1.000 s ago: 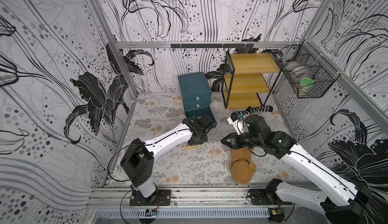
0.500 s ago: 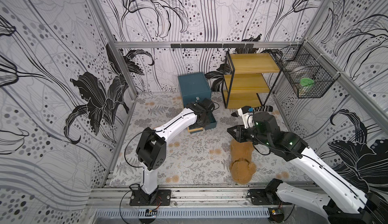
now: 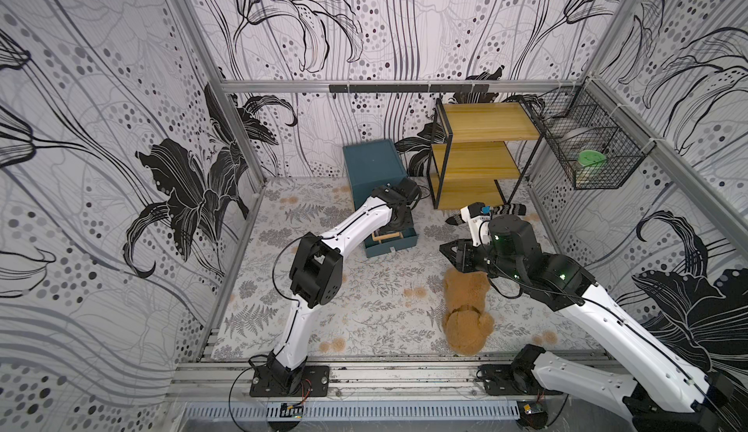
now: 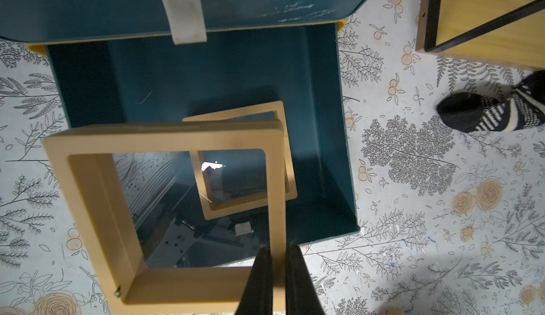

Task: Place the brooch boxes into the drawer by color
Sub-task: Place the brooch box in the drawer.

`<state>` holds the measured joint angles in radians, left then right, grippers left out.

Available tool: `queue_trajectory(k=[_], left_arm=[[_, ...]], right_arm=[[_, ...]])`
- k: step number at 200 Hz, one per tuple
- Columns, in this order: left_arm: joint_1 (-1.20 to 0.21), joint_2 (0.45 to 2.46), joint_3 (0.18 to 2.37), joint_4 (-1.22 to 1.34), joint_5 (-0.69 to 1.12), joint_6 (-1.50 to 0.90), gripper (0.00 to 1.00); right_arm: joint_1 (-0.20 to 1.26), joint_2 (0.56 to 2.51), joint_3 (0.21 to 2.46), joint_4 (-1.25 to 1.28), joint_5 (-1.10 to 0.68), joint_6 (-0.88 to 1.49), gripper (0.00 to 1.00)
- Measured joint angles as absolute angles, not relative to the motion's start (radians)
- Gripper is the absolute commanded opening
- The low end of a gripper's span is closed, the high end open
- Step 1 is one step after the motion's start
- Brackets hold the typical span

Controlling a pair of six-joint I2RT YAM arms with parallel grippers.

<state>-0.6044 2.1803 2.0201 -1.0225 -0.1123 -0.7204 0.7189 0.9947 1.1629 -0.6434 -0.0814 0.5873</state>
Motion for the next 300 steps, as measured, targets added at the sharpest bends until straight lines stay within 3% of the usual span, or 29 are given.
queue_trajectory(k=[300], left_arm=[[-0.575, 2.315, 2.051, -0.929, -0.049, -0.725, 0.00]], right_arm=[[0.719, 0.995, 1.163, -0.643, -0.081, 0.614, 0.23]])
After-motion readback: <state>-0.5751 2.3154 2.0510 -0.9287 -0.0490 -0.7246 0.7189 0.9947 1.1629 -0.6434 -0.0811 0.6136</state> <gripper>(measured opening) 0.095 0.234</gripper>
